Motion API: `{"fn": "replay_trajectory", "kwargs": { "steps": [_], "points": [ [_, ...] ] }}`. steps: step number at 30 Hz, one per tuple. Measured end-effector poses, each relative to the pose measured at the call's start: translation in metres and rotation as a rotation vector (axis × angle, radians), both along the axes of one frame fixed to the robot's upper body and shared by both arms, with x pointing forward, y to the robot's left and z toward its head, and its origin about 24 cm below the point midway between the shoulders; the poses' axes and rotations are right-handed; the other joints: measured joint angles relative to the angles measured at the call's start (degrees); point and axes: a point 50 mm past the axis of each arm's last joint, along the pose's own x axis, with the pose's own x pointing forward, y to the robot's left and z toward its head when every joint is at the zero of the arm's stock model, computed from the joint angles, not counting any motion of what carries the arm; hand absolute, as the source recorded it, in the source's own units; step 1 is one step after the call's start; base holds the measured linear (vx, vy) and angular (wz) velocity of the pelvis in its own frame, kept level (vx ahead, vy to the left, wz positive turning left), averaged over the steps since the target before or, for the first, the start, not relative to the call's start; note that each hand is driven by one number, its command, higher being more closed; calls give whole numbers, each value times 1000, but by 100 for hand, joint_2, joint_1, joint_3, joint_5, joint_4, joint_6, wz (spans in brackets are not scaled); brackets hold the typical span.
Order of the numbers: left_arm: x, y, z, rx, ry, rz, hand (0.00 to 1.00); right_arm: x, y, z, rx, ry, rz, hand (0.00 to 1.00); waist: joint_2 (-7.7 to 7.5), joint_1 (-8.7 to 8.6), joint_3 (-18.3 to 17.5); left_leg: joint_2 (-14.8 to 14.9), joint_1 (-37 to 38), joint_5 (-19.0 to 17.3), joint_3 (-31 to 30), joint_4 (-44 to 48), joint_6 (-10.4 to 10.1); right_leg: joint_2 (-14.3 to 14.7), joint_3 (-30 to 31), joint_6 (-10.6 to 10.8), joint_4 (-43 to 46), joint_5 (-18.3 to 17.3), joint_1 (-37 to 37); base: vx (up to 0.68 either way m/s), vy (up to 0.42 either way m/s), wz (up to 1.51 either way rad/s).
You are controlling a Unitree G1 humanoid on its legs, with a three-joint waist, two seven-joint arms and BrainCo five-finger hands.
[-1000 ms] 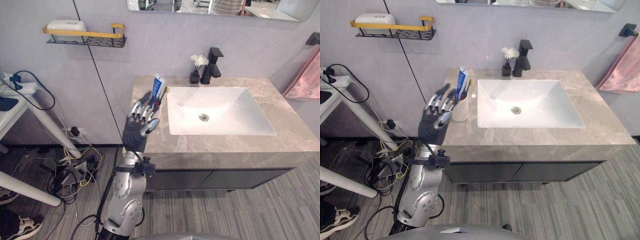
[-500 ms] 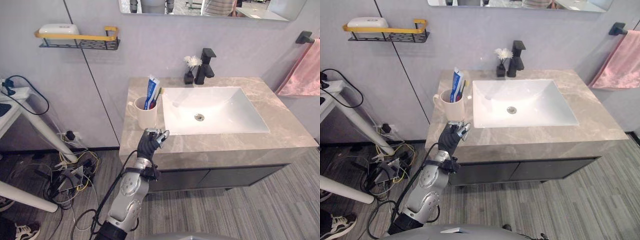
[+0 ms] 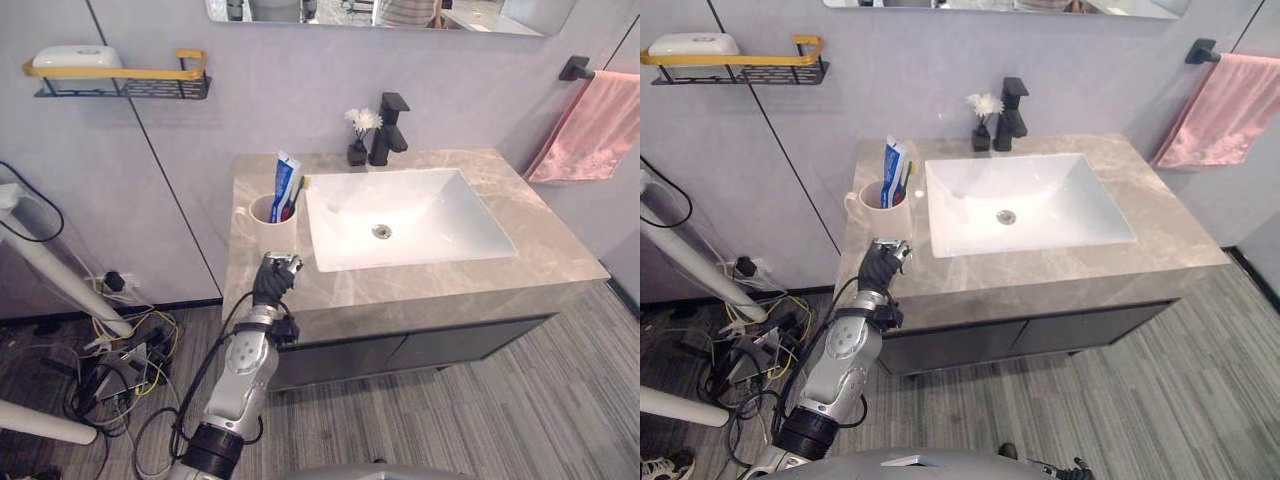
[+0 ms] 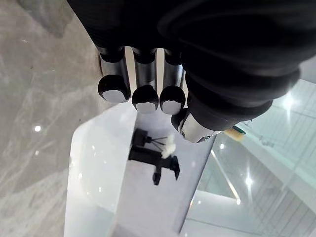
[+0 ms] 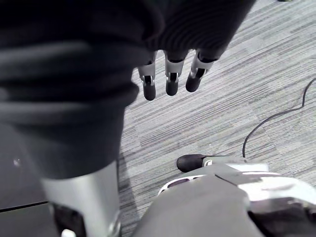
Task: Organize washtable
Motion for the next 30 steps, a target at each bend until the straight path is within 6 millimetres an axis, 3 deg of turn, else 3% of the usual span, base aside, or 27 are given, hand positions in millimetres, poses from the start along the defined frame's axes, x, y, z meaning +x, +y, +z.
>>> {"fn": "replay_trajectory", "kwargs": {
  "steps": [12, 20, 30],
  "points": [
    [10, 29, -8, 45, 46, 154, 100, 2, 1, 0, 11, -9, 9, 0, -18, -36, 11, -3, 16, -9, 124, -41, 13, 5, 133, 17, -1, 20, -74, 1, 2, -5],
    [18, 31, -7, 50, 53, 178, 100, 4, 2, 0, 13, -14, 20, 0, -27, -140, 17, -5, 52, -12, 171, -64, 17, 5, 172, 19, -1, 21, -74, -3, 1, -2],
    [27, 23, -3, 35, 44, 159, 100, 5, 2, 0, 14, -16, 18, 0, -26, -151, 19, -10, 83, -15, 290, -133, 20, 16, 298, 29, -1, 28, -143, 8, 4, -6]
  ]
}}
